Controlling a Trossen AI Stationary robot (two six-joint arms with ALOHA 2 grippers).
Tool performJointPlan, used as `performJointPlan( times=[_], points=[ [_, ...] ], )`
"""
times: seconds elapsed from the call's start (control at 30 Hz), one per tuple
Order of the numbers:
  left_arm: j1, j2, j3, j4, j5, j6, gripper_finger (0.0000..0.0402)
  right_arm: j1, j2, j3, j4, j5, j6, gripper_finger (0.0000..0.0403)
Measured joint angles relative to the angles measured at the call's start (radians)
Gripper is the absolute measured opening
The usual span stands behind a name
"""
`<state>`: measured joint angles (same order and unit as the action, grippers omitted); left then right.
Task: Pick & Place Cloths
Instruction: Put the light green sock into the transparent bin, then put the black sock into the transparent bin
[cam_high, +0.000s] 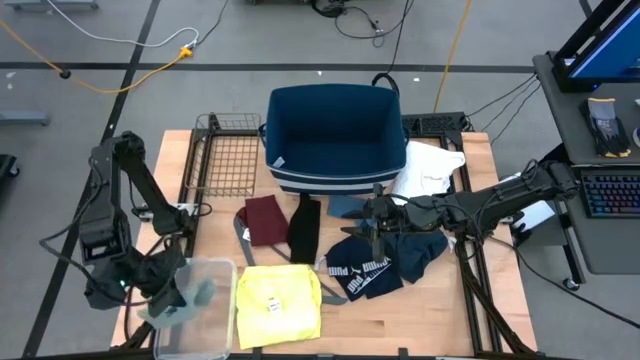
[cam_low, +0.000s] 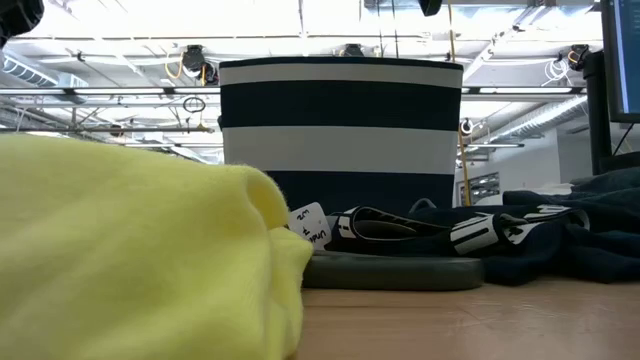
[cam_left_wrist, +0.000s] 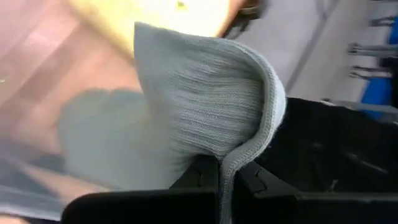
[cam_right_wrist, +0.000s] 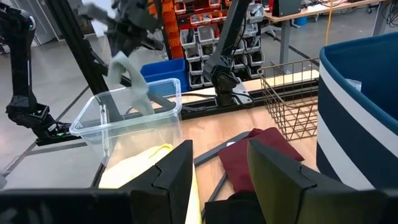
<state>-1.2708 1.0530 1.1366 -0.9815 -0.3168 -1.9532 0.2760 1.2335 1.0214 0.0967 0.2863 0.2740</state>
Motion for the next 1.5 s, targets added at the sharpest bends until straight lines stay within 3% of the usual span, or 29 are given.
performJointPlan(
  times=[0.47,0.73,1.03,1.23,1.5],
  points=[
    [0.1,0.222,0.0,-0.05,0.04,-0.046,0.0,0.0,0.0,0.0,0.0,0.004,0.002,0.0144],
    [0.125,0.356,0.0,-0.144,0.137,-0.047,0.0001,0.0,0.0,0.0,-0.002,0.002,0.0,0.0144],
    [0.125,0.42,0.0,-0.141,0.134,-0.04,0.0022,0.0,0.0,0.0,-0.004,0.001,-0.001,0.0144],
    [0.125,0.42,0.0,-0.138,0.101,-0.046,0.0062,0.0,0.0,0.0,-0.004,-0.002,-0.001,0.0144],
    [0.125,0.416,0.0,-0.117,0.102,-0.04,0.0174,0.0,0.0,0.0,-0.004,-0.003,-0.001,0.0144]
  ],
)
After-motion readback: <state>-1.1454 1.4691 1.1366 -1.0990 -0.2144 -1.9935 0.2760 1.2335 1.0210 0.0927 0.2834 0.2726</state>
